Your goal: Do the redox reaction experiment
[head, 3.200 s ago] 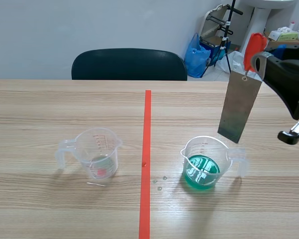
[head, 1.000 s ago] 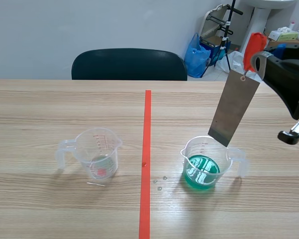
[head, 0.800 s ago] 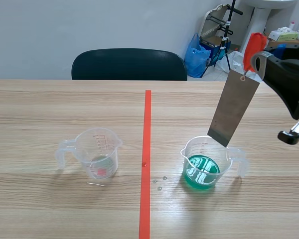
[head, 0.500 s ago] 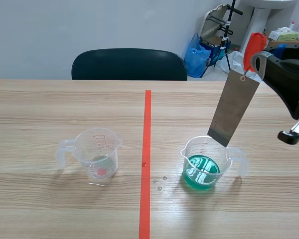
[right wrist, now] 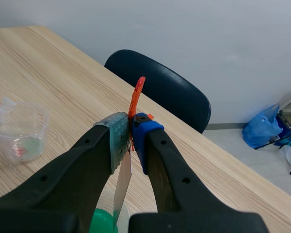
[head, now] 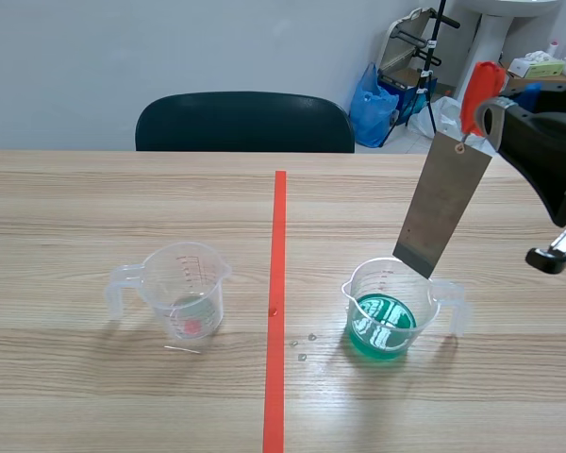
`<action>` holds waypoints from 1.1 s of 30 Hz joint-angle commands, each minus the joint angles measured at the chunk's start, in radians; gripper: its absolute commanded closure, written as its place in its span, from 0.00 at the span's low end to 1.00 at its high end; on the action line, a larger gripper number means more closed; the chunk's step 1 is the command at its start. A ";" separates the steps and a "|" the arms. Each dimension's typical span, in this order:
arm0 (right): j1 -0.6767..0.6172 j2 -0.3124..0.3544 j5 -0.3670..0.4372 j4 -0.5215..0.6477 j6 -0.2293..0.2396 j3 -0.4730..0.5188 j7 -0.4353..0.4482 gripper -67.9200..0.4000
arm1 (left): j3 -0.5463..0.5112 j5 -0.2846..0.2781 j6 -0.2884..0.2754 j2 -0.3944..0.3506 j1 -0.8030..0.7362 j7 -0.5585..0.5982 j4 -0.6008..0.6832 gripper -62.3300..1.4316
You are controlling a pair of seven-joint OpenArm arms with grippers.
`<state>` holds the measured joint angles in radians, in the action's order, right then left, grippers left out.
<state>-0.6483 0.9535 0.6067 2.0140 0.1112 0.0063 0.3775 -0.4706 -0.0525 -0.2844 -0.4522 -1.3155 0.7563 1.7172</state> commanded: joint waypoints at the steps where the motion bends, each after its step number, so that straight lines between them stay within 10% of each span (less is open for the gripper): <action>1: 0.014 0.002 0.007 0.016 -0.006 0.008 0.022 0.97 | 0.001 -0.010 0.002 0.000 -0.001 0.014 0.018 0.04; 26: 0.013 0.002 -0.001 0.016 0.023 0.008 0.023 0.97 | 0.001 -0.014 0.002 -0.011 -0.001 0.015 0.018 0.05; 33: 0.013 0.002 -0.001 0.016 0.024 0.008 0.029 0.97 | 0.003 -0.014 0.002 -0.116 -0.001 0.002 0.017 0.56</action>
<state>-0.6483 0.9535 0.5949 2.0140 0.1383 0.0063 0.3847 -0.4706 -0.0559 -0.2844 -0.5552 -1.3155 0.7525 1.7172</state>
